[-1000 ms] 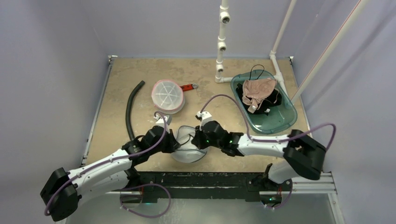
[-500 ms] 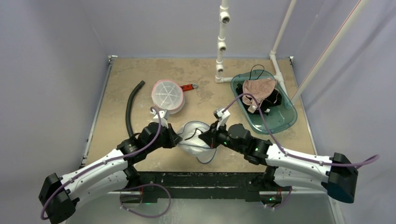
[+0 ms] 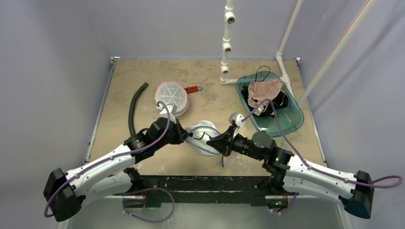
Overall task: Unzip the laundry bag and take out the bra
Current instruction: Pick up the bra from the laundry bag.
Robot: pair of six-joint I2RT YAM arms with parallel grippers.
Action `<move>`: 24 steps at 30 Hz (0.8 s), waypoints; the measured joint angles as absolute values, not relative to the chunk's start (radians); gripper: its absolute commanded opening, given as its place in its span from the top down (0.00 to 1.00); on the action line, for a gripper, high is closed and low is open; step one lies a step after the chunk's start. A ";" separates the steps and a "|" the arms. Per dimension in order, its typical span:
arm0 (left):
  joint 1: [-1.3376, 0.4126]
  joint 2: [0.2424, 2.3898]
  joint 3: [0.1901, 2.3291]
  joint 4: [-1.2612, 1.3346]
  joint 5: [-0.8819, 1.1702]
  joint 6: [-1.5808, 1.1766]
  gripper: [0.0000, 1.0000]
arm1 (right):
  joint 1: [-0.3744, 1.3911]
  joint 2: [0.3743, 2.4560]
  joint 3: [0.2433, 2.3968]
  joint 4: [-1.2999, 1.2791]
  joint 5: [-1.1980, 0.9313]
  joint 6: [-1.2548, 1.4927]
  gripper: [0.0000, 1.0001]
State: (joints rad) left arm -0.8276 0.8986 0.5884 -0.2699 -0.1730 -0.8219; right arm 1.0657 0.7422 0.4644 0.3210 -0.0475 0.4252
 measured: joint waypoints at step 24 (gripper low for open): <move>-0.818 1.098 0.764 -0.280 -0.262 -0.747 1.00 | 1.058 0.707 0.494 0.342 -0.240 0.358 1.00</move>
